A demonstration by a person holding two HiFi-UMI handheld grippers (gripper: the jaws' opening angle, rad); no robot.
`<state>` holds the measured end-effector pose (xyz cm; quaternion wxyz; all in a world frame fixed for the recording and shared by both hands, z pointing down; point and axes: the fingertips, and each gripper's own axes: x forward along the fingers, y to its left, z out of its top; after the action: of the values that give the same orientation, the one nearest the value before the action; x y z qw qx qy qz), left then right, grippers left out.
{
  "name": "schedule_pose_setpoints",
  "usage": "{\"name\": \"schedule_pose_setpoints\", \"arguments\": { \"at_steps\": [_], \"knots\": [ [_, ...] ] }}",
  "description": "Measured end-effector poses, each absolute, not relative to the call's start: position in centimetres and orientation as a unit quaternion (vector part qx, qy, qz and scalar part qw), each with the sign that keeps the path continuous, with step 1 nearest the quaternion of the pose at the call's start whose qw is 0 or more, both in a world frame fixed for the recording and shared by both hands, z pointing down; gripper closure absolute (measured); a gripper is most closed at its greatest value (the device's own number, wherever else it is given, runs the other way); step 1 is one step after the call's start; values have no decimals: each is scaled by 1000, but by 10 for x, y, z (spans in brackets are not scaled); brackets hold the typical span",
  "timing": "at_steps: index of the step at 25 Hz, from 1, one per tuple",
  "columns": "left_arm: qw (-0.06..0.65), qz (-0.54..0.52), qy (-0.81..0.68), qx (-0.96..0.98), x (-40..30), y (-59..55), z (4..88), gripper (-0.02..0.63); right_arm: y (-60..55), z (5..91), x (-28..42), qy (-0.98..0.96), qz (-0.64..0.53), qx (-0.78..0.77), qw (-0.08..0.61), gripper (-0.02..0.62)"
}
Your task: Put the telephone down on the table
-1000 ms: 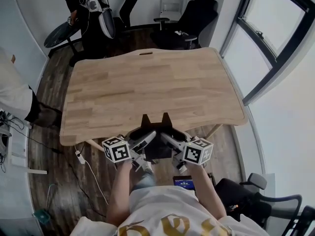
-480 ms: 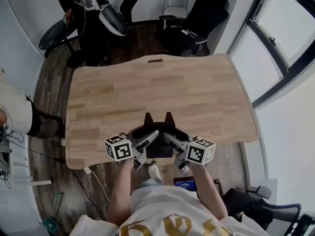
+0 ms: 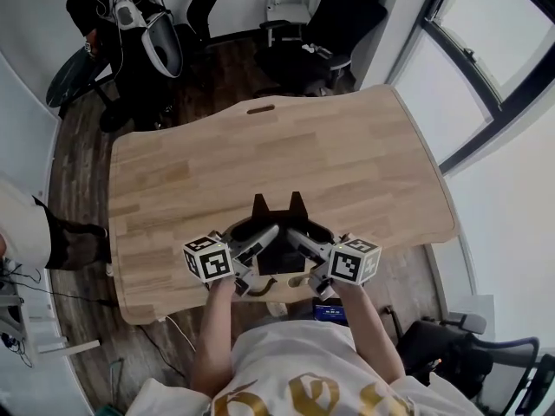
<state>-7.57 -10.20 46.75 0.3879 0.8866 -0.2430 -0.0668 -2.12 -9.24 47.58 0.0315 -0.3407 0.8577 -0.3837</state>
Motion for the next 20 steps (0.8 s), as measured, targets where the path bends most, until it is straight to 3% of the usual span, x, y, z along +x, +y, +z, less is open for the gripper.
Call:
{"name": "schedule_pose_setpoints", "arguments": {
  "at_steps": [20],
  "knots": [
    [379,-56,-239,892,-66,-140,466,376,-129,475,-12,855,-388,-341,46,376]
  ]
}}
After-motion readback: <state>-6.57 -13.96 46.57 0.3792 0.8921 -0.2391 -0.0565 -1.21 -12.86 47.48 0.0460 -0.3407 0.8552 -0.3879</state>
